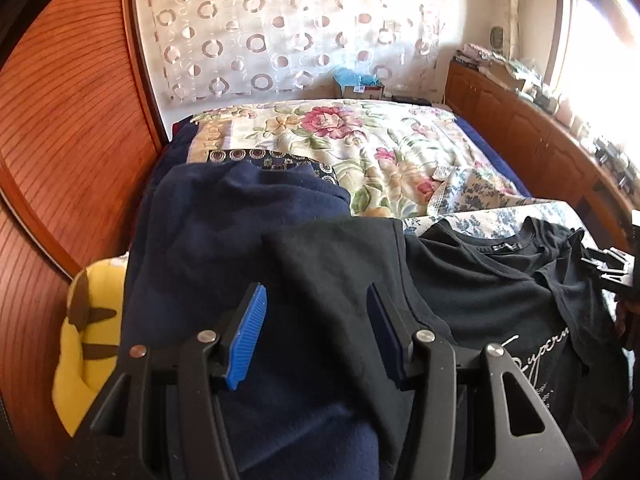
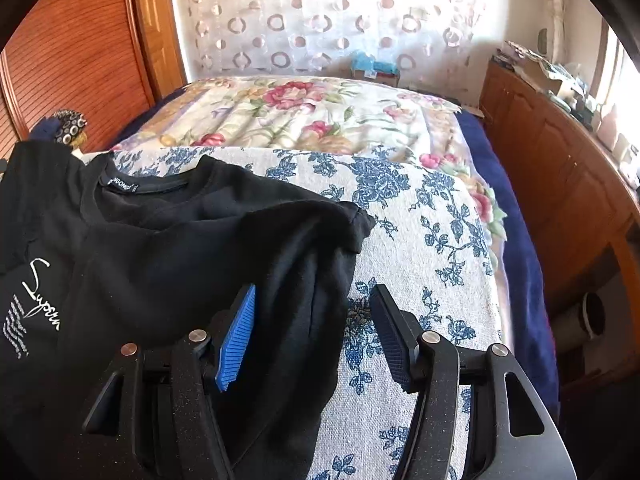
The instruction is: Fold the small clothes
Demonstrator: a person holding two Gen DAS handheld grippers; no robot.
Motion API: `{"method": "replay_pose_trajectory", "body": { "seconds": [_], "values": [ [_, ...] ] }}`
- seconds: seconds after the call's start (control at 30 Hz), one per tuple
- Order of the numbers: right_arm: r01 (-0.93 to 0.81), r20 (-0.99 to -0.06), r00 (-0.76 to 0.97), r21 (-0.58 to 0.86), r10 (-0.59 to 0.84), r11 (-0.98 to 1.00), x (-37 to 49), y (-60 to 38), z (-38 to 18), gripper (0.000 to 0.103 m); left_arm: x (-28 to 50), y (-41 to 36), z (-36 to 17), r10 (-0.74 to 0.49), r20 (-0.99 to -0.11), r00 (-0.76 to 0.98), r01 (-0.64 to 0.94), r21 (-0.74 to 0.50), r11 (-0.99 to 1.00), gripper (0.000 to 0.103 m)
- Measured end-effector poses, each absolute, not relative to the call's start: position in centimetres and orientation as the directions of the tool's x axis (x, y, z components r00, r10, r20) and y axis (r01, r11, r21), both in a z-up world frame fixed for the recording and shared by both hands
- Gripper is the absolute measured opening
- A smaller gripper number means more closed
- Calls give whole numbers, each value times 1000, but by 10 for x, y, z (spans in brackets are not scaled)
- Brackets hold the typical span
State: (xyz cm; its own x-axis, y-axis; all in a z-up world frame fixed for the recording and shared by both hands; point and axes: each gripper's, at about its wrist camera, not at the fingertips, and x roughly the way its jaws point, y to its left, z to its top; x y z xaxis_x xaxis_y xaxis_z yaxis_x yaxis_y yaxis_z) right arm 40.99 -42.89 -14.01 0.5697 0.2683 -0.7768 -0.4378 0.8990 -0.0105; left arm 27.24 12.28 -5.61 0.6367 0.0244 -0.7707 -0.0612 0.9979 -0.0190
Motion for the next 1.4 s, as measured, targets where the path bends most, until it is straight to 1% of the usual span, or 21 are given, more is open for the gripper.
{"method": "replay_pose_trajectory", "body": {
  "seconds": [0.17,0.2,0.23,0.27,0.3,0.33,0.4,0.43,0.5,0.63,0.73,0.9,1.03,1.07,1.13,1.17,1.27,1.33,1.4],
  "values": [
    [-436,-776,571,-11,268,900,410,-429,-140,61,284,131,-58,8,-786,618,-67,-43,997,51],
    [-437,-776,570,-10,268,900,410,-429,-140,62,287,132,-59,-4,-791,611,-67,-57,996,46],
    [-437,-776,571,-11,268,900,410,-429,-140,62,289,133,-61,-19,-796,605,-64,-72,995,39],
    [-437,-776,571,-11,267,900,410,-429,-140,62,291,135,-63,-33,-801,598,-61,-86,994,38],
    [-437,-776,571,-12,267,899,410,-429,-140,62,291,135,-63,-39,-800,598,-59,-92,994,34],
    [-437,-776,571,-12,267,899,410,-429,-140,62,291,135,-63,-39,-799,600,-55,-91,994,27],
    [-437,-776,571,-12,268,899,410,-429,-139,62,291,135,-61,-28,-790,613,-57,-79,995,23],
    [-437,-776,571,-11,268,899,411,-429,-139,62,291,135,-59,-37,-782,622,-50,-87,995,14],
    [-438,-777,570,-11,268,899,410,-429,-140,62,292,133,-55,-44,-771,635,-33,-84,996,2],
    [-437,-777,570,-12,267,899,411,-429,-139,63,289,116,-46,-45,-760,649,22,-40,999,1],
    [-437,-777,570,-12,267,899,411,-429,-139,63,278,101,-32,-53,-721,691,54,-22,998,1],
    [-435,-774,573,-7,271,900,411,-430,-140,63,254,84,-12,-121,-667,735,116,-52,992,1],
    [-428,-782,551,33,290,903,429,-429,-140,62,237,74,-9,-179,-653,736,162,-86,983,1],
    [-425,-786,547,35,288,905,435,-428,-140,60,232,72,-10,-200,-645,738,175,-104,979,1],
    [-413,-786,554,25,273,910,442,-425,-140,52,221,65,-17,-262,-647,716,218,-149,964,1],
    [-411,-786,556,23,270,911,444,-423,-140,44,217,60,-20,-257,-651,715,217,-142,966,1],
    [-457,-785,546,17,295,890,443,-412,-138,11,197,52,-26,-277,-651,707,231,-158,960,1],
    [-480,-763,575,-22,295,877,430,-402,-130,10,182,50,-26,-289,-646,707,238,-168,957,1],
    [-505,-724,603,-20,336,863,411,-397,-116,9,166,52,-23,-296,-637,712,236,-180,955,1]
  ]
}}
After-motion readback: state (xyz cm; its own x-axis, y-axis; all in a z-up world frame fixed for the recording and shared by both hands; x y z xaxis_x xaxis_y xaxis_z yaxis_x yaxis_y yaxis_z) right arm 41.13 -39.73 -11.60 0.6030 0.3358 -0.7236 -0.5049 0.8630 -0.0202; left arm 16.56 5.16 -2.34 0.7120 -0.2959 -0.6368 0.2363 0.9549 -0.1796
